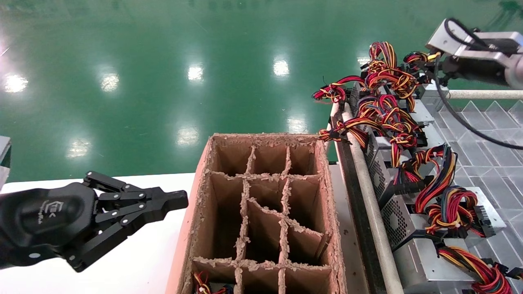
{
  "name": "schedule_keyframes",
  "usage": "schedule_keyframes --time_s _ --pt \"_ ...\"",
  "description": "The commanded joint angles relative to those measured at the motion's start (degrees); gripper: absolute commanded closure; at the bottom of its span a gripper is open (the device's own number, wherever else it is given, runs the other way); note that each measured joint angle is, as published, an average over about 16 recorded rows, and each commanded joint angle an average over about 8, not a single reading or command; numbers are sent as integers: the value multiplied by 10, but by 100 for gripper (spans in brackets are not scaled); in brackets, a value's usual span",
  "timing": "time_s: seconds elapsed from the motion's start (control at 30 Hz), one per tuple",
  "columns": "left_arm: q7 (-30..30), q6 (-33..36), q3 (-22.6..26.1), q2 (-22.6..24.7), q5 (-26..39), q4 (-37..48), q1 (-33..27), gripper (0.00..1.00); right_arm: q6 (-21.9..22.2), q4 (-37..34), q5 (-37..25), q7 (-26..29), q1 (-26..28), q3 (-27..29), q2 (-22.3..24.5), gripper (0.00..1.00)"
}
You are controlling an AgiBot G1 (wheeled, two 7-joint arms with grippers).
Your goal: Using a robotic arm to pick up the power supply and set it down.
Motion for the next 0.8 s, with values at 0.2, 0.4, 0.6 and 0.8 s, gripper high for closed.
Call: schedule_keyframes --time_s 0.2,0.4,0.6,0.8 --pt "0 0 0 0 0 0 0 100 -28 -13 18 46 10 13 8 0" --pt "0 0 0 0 0 0 0 100 -76 -11 54 91 10 39 21 0" --pt "0 0 0 0 0 0 0 100 -120 19 82 117 -7 64 36 0" --pt "0 0 0 0 0 0 0 100 -145 86 98 148 -55 89 54 0"
